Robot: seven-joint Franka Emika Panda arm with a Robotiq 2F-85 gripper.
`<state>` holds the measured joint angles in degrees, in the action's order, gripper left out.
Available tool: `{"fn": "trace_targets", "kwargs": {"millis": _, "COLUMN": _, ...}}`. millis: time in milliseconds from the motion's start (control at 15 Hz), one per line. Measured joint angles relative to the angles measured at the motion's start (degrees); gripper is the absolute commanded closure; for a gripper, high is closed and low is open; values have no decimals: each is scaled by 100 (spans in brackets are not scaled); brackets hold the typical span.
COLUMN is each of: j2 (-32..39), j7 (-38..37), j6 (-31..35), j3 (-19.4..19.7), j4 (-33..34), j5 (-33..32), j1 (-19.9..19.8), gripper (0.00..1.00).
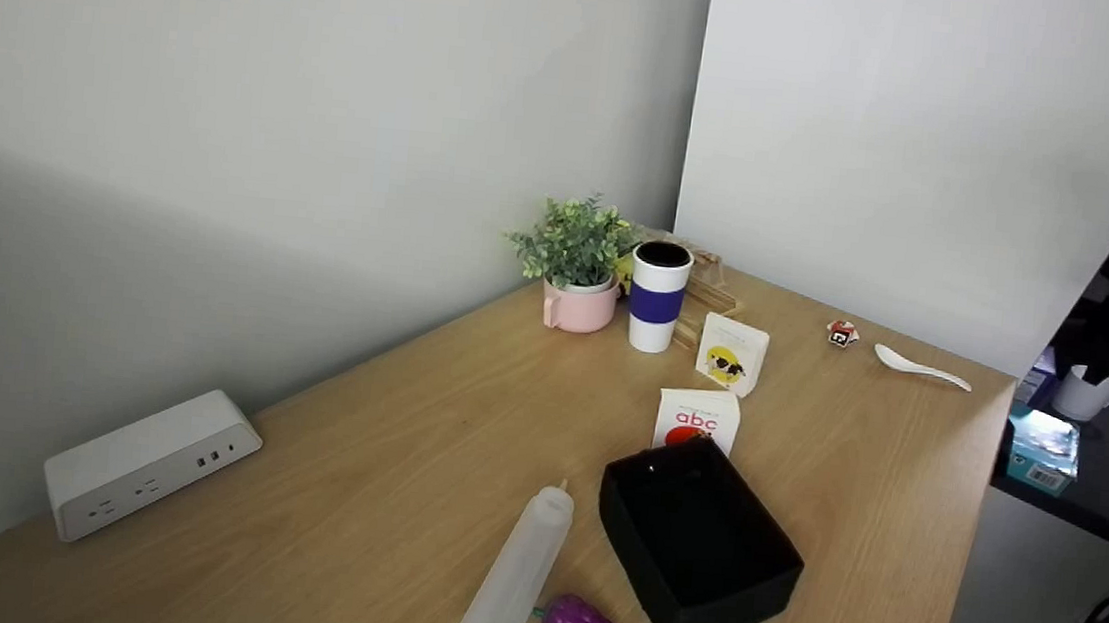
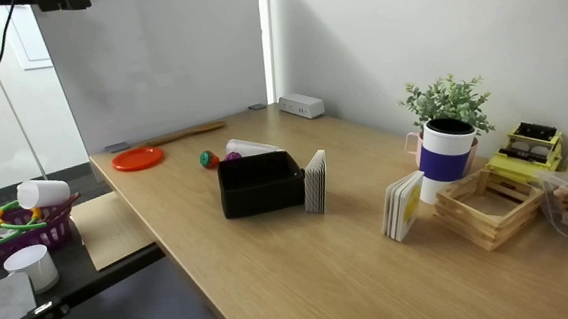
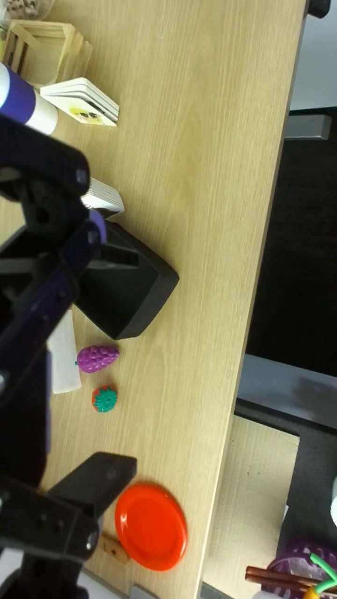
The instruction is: Put the grape and strawberry toys in the black box
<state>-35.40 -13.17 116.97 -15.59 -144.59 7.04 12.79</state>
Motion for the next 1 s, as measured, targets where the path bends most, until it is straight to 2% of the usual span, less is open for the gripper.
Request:
{"fn": "trace_targets", "kwargs": {"millis": 267, "j2": 401, "j7": 97, "j6": 67, "j3": 130, "j4": 179, "j5": -357, "j1": -165, "gripper": 0}}
{"fn": "trace_targets", "kwargs": {"millis": 533, "j2": 1144, "j7": 391, "j6": 198, "j3": 342, "j4": 699, "j5": -688, "j1": -341, "gripper": 0}}
{"fn": "trace_targets", "kwargs": {"millis": 867, "j2": 2235, "j7": 1457, "j6": 268, "j3": 520, "j4": 1583, "j5": -450, "j1": -289, "gripper": 0}}
{"fn": "trace_targets", "kwargs": {"millis": 1000, "j2": 2393, "j7": 1479, "j6": 268, "j3": 529, "j4": 1665, "j5": -437, "j1": -287, "gripper": 0}}
